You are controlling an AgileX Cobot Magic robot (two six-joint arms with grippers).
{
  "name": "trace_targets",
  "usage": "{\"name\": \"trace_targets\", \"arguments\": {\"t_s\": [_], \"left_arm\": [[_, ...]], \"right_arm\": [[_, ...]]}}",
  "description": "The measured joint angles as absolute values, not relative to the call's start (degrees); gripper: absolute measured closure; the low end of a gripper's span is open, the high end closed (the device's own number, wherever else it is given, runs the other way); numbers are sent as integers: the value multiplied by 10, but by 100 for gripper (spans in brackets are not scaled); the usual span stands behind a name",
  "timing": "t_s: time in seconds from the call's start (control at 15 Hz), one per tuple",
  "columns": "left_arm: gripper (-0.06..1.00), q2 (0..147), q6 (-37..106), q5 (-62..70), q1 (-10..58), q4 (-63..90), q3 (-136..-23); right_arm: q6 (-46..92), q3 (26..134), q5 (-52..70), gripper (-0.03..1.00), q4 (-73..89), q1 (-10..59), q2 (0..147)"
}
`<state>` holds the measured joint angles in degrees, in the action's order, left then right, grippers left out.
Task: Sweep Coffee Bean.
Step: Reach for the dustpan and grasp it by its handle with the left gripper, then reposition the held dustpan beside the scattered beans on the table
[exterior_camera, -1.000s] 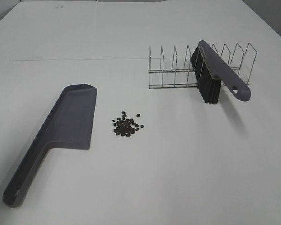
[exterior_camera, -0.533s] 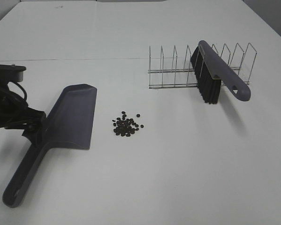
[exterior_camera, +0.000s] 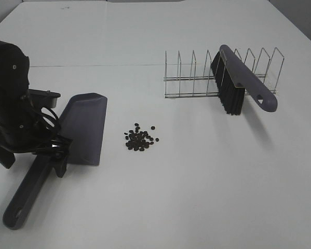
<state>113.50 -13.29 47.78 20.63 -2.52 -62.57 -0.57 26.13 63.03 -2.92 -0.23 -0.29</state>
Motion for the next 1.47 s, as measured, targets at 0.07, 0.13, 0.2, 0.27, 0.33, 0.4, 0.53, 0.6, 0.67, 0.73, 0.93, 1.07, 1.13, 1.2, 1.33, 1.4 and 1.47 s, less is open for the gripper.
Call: {"name": "trace_targets", "arguments": {"t_s": [0.07,0.13,0.2,0.27,0.33,0.4,0.53,0.6,0.67,0.73,0.93,1.07,1.13,1.2,1.33,1.4,1.47], "left_arm": [[-3,1143,-132,476,206,-22,-627],[-1,1157,-131,473,206,-22,-630],[2,1163,-128,474,206,-20,-635],[7,1167,-127,476,206,-17,-641],[11,1169,-126,476,206,-15,-645],[19,1170,-126,476,206,-13,-646],[36,1171,-121,476,206,-12,-646],[48,1171,-111,476,206,-11,-646],[61,1171,-100,476,206,-8,-646],[61,1171,-85,477,206,-5,-646],[61,1171,-64,477,211,4,-646],[61,1172,-58,473,211,17,-646],[61,1172,-54,472,211,15,-646],[61,1170,-54,470,211,13,-646],[61,1156,-54,466,211,11,-645],[61,1142,-57,469,211,11,-645],[61,1130,-58,478,211,11,-645]], "right_arm": [[-6,261,630,-2,-29,-2,-3],[-6,261,630,-2,-29,-2,-3],[-6,261,630,-2,-29,-2,-3],[-6,261,630,-2,-29,-2,-3],[-6,261,630,-2,-29,-2,-3],[-6,261,630,-2,-29,-2,-3],[-6,261,630,-2,-29,-2,-3],[-6,261,630,-2,-29,-2,-3],[-6,261,630,-2,-29,-2,-3],[-6,261,630,-2,-29,-2,-3],[-6,261,630,-2,-29,-2,-3],[-6,261,630,-2,-29,-2,-3],[-6,261,630,-2,-29,-2,-3],[-6,261,630,-2,-29,-2,-3],[-6,261,630,-2,-29,-2,-3],[-6,261,630,-2,-29,-2,-3],[-6,261,630,-2,-29,-2,-3]]}}
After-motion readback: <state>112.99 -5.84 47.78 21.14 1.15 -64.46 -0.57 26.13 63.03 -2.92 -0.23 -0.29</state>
